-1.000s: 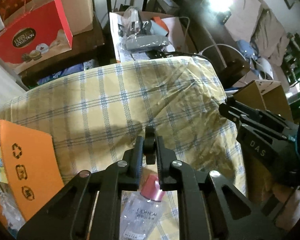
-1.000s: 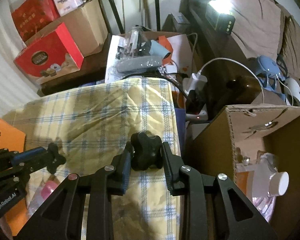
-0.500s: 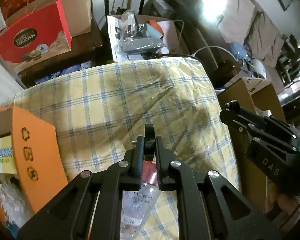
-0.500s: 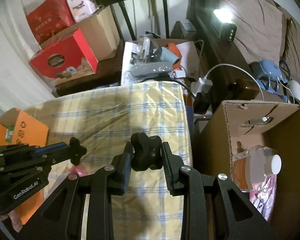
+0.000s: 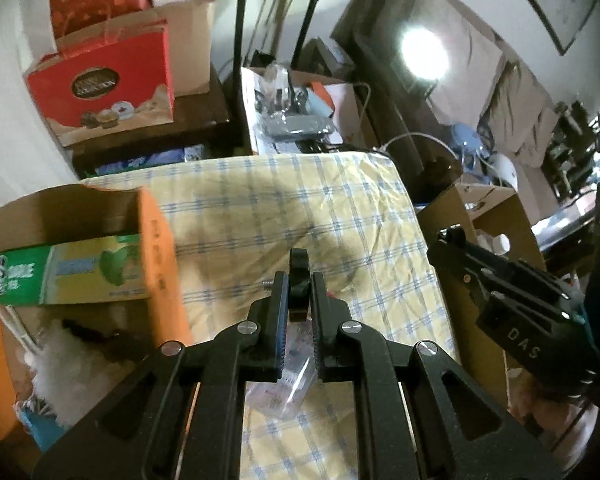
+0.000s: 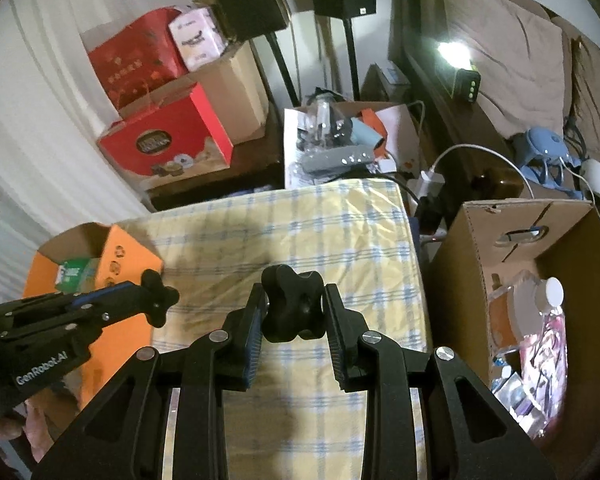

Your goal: Organize objects

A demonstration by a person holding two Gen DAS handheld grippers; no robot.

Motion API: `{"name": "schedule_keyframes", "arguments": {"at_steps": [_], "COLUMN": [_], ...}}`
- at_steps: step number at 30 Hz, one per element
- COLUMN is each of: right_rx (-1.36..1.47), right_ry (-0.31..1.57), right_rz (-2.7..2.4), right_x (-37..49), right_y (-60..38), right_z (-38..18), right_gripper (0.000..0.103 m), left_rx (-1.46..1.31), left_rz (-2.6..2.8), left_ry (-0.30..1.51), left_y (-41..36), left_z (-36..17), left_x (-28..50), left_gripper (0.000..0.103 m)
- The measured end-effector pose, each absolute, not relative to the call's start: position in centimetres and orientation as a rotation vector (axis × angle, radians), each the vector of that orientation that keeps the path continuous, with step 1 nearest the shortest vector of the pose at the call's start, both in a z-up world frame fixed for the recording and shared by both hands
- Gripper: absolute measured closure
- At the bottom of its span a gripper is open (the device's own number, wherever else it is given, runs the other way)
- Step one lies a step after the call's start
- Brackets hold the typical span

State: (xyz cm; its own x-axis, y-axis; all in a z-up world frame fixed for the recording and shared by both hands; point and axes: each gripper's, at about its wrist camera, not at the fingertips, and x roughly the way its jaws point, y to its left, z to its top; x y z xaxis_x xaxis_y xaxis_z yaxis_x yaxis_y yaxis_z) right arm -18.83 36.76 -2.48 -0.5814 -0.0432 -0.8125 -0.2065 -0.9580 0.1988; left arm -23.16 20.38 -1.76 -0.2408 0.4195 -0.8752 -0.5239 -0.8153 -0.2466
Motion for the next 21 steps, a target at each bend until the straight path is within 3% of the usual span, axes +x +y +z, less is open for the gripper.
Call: {"name": "schedule_keyframes", "arguments": {"at_steps": [21], "right_rx": [-1.2], "right_ry": [0.219], "right_rz": [2.814], "right_x": [-15.7], "right_y": [26.9], "right_z": [4.4], "right_gripper": [0.075], "left_rx": [-1.272], "left_rz": [2.29], "left_ry": [0.013], "left_y": [9.0], "left_z": [3.9], "left_x": [-20.3], "left_gripper": [0.093]}}
